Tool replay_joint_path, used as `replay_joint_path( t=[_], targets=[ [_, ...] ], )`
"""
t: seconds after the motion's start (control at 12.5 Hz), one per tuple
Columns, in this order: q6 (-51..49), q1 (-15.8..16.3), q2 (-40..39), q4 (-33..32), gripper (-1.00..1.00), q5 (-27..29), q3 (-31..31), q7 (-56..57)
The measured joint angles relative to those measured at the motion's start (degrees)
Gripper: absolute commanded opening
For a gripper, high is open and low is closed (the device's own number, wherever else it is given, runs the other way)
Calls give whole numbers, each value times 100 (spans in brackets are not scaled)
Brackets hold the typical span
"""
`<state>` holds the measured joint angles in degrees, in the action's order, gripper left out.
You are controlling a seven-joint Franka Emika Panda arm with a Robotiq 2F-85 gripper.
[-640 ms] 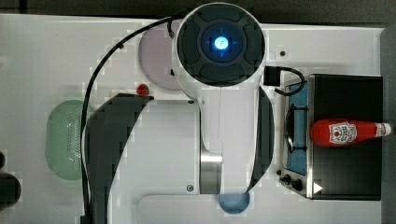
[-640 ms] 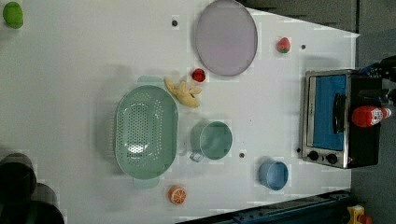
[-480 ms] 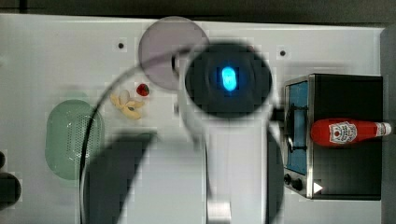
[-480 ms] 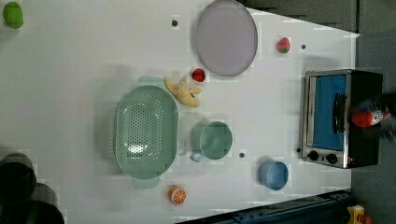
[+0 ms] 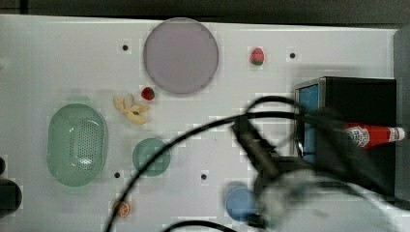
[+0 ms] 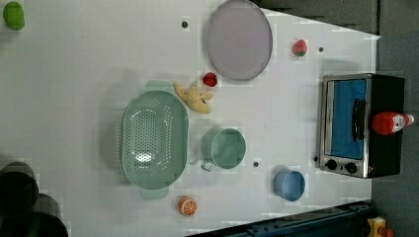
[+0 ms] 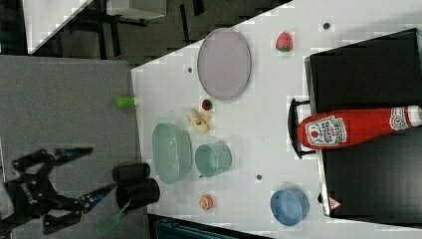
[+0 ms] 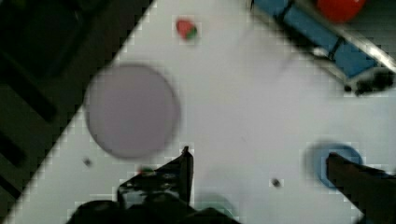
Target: Pick Ketchup from oven and place it on table.
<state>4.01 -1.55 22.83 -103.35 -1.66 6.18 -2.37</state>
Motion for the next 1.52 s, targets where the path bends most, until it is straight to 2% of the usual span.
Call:
replay_joint_path(
  t=[0.16, 0.32, 0.88, 1.12, 1.36, 1.52],
  targets=[
    [278, -91, -211, 90, 100, 22, 249, 5],
    [334, -91, -601, 0, 100, 48, 777, -9],
    [1553, -326, -2853, -235, 100, -64, 2356, -17],
    [2204, -487, -3365, -498, 100, 77, 2512, -11],
    [2344, -550, -3676, -476, 100, 771, 2613, -8],
    [2484, -557, -3831, -459, 100, 773, 2728, -11]
  ],
)
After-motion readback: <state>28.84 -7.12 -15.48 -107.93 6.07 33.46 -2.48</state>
